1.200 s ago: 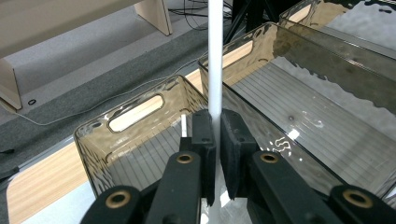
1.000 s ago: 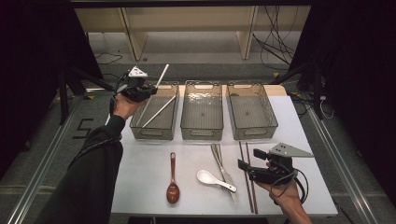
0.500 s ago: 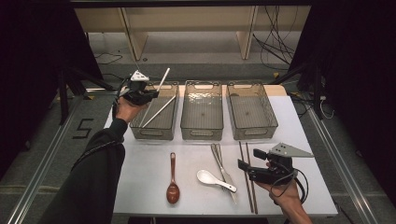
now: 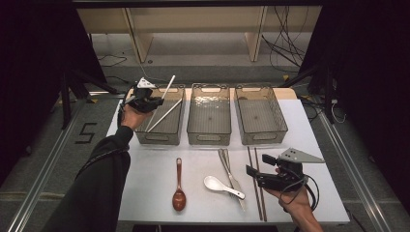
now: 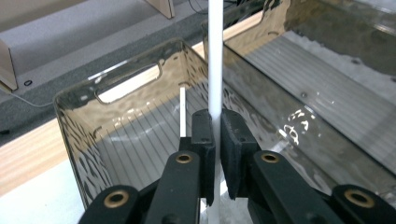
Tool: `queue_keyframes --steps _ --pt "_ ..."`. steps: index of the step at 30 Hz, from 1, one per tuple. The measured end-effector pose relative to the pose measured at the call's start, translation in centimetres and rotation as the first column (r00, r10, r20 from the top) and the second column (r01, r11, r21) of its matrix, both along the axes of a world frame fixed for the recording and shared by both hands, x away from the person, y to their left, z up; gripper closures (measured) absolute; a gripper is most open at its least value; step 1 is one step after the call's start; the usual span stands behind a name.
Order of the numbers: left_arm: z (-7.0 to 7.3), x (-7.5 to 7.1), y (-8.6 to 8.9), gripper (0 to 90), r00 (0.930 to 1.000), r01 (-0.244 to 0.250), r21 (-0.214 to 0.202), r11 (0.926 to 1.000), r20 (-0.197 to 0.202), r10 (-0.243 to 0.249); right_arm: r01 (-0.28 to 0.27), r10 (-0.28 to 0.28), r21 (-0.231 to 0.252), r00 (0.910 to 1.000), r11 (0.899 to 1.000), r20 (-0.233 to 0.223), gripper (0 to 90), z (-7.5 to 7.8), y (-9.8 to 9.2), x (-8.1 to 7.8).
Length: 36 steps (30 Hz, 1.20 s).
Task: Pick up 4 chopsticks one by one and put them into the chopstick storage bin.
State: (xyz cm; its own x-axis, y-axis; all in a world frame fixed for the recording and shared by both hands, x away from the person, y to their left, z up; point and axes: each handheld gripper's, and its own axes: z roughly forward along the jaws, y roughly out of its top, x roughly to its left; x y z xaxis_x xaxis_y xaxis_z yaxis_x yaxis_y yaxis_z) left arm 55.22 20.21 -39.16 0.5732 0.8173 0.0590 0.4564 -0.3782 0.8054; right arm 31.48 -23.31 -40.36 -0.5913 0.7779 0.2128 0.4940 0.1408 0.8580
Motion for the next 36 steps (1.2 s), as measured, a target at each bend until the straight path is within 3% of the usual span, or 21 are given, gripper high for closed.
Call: queue_keyframes --steps 16,24,26,30,36 --pt "-1.8 0.1 0.3 82.8 0.9982 -0.026 0.056 0.9981 -0.052 0.029 0.000 0.000 0.000 1.0000 1.000 -0.001 24.8 0.0 0.0 0.0" --pt "-1.9 0.0 0.7 78.1 0.9965 -0.043 0.051 0.9978 -0.069 0.047 -0.001 0.001 -0.001 1.0000 1.000 0.000 24.8 0.0 0.0 0.0" --pt "-1.6 -0.3 0.8 74.6 0.9965 -0.045 0.039 0.9982 -0.069 0.048 0.000 0.000 0.000 1.0000 1.000 0.000 24.7 0.0 0.0 0.0" --pt "-0.8 -1.2 0.8 61.6 0.9946 -0.052 -0.023 0.9984 -0.092 0.049 0.001 -0.001 -0.001 1.0000 1.000 -0.001 24.7 0.0 0.0 0.0" --pt "0.8 -3.5 0.6 43.2 0.9946 -0.051 -0.097 0.9940 -0.095 0.042 0.004 -0.004 -0.004 1.0000 1.000 0.000 24.8 0.0 0.0 0.0"
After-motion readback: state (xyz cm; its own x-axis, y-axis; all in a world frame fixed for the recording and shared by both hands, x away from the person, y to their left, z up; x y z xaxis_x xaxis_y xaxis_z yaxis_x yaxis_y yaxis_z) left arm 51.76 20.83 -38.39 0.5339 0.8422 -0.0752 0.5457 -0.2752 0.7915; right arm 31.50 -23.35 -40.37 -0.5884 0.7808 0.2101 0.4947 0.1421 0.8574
